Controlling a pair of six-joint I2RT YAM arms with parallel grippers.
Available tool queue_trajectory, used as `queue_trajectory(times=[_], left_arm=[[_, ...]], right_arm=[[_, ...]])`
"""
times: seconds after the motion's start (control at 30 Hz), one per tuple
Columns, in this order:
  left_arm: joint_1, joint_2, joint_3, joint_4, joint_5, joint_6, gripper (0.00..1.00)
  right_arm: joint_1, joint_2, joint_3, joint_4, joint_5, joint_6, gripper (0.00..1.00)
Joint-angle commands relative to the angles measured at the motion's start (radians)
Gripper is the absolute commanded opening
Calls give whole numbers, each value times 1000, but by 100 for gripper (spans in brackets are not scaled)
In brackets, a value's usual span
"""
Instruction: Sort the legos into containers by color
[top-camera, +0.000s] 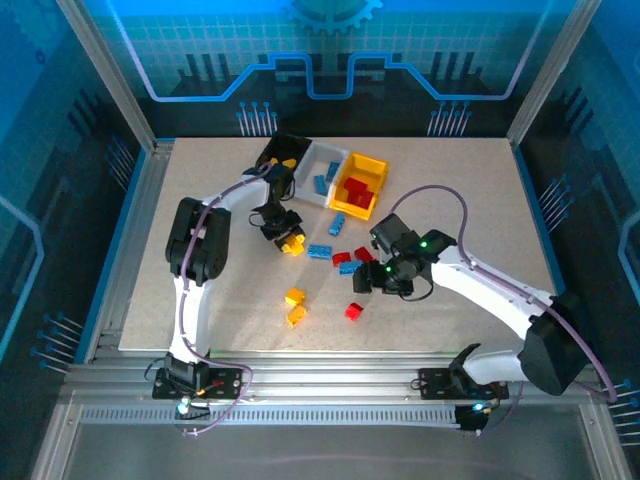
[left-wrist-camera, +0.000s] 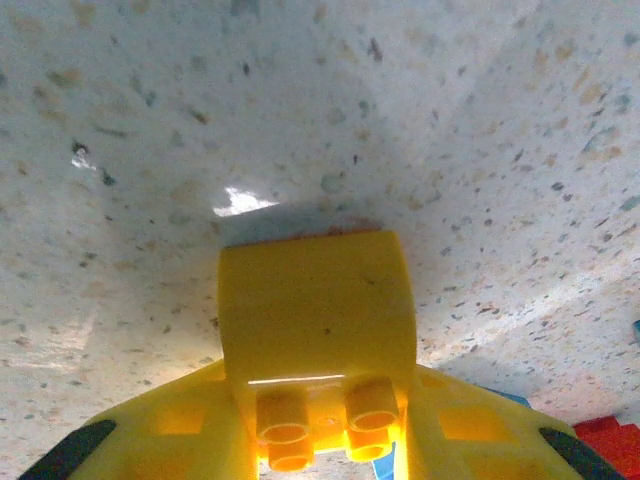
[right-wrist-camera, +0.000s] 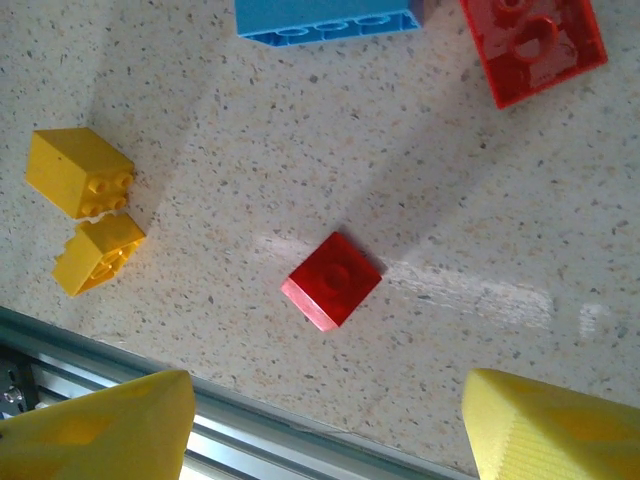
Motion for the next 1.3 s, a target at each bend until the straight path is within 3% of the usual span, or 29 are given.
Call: queue_trajectory(times=[0.0, 0.13, 0.3, 0.43, 0.63, 0.87, 1.13, 1.27], left_arm=[[69, -53, -15, 25, -34, 51, 32], [149, -73, 61, 68, 56, 66, 33], [204, 19, 325, 48, 102, 57, 35], [226, 153, 544, 59, 143, -19, 36], [235, 321, 728, 154, 206, -154, 37], [234, 384, 766, 211, 213, -211, 40], [234, 372, 758, 185, 219, -182, 55], [235, 318, 718, 172, 211, -150, 58]], right_arm=[[15, 50, 59, 9, 2, -12, 73], [20, 118, 111, 2, -12, -35, 72], [22, 173, 164, -12, -20, -52, 72], [23, 196, 195, -43, -8, -59, 72], [23, 188, 213, -95, 23, -58, 72], [22, 155, 201, -128, 58, -44, 72], [32, 162, 196, -112, 49, -26, 73], [42, 179, 210, -108, 43, -28, 73]])
